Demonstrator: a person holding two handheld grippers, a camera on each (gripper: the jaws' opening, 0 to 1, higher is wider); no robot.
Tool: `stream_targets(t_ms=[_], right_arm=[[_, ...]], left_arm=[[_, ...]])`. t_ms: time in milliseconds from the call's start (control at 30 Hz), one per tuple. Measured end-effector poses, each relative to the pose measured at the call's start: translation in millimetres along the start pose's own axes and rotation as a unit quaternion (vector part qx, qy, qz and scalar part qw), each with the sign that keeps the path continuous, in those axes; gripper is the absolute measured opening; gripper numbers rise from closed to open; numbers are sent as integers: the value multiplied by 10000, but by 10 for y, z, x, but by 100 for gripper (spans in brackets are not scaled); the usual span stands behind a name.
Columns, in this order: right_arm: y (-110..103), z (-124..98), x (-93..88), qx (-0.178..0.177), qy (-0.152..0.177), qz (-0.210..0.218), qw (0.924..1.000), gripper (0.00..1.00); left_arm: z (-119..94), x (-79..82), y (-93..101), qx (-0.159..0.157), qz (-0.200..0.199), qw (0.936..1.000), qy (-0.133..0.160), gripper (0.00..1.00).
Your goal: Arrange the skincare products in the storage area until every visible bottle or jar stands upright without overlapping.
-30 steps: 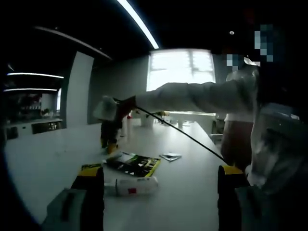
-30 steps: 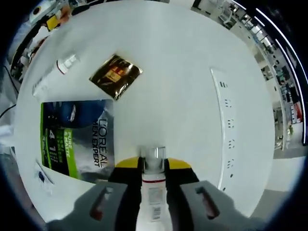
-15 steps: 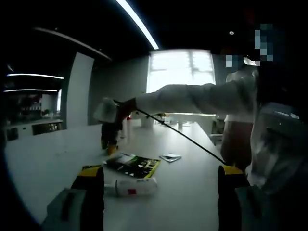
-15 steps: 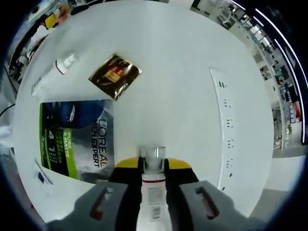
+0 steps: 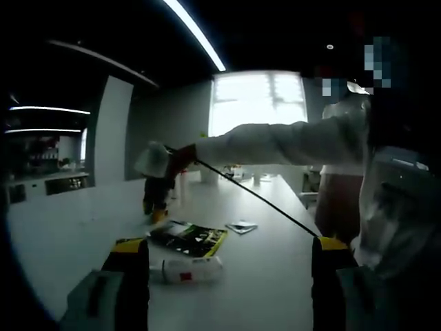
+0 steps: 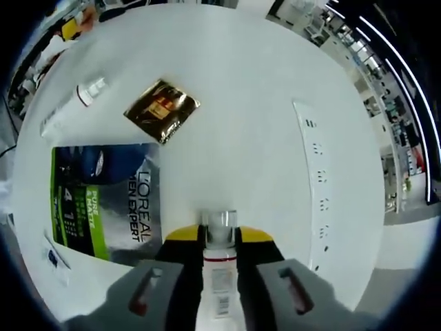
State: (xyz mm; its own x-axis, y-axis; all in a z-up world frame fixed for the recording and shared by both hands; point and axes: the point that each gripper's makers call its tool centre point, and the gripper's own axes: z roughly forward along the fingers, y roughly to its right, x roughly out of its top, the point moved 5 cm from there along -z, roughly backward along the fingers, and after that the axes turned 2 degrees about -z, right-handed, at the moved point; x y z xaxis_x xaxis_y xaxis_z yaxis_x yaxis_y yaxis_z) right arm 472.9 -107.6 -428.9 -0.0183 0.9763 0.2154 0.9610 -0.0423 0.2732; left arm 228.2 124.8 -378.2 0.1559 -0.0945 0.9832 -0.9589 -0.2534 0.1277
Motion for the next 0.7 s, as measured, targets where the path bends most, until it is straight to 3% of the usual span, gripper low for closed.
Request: stream_targets(t_ms=[200,433,600,700], right_arm=[[-16,-18,-17,-223,107,68,9997,15],[-50,-115,-21,-519,492,265,9971,15],[-24,-244,16,-832,1017,592,9896,15],[-30,-299,-19,-944,1171,715,9860,15]], left_arm=[[19,20,30,-16,35,10000,-25,100],[34,29,59,-24,63,10000,-17,100],[50,49,72,-39,87,10000,-4,100],[55,59,77,-50,102,9999,-9,100]])
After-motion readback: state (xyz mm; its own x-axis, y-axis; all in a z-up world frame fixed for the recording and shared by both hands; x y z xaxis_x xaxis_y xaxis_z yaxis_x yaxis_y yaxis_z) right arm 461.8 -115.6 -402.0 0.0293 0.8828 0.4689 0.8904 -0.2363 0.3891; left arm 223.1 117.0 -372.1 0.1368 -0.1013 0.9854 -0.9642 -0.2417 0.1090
